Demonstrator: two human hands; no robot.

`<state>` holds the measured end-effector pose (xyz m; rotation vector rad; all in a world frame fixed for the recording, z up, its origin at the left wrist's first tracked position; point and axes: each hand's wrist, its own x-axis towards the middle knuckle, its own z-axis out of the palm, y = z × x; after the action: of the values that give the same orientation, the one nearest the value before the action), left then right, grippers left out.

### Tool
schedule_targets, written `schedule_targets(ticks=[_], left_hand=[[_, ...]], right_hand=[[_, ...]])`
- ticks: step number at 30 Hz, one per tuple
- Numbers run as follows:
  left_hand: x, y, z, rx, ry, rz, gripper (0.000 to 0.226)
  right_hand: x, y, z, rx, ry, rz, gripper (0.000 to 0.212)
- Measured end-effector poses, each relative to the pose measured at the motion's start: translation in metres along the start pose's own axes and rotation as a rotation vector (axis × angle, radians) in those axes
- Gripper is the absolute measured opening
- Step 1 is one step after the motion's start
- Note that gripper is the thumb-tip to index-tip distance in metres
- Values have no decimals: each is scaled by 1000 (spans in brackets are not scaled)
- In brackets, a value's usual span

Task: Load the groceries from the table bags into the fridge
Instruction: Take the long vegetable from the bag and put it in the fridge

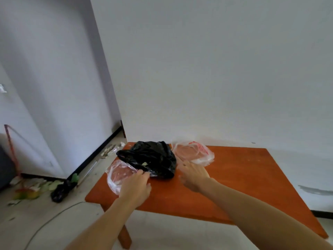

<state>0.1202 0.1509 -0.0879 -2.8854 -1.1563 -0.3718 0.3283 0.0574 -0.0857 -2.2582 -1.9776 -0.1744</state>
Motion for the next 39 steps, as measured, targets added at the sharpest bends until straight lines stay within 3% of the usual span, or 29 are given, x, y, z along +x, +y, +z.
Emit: schedule_targets(ticks=[6,10,17,25,32,39], left_hand=[[67,-89,35,123,-35,-33,30],[122,-143,60,80,-77,-36,19],[224,-223,94,36,-179,74,22],[301,-242,164,-7,-349,148,28],[356,-258,234,107,-549,167,32],[396,-292,283,215,-669,25,63]], right_hand=[[104,-15,50,-18,-84,-32,36],[172,-20,90,-14,-118,27,36],[267,-34,141,57,-214,174,35],[331,-24,200,102,-345,256,34],[400,-2,275,171,-446,193,36],[449,15,330,120,-613,181,40]])
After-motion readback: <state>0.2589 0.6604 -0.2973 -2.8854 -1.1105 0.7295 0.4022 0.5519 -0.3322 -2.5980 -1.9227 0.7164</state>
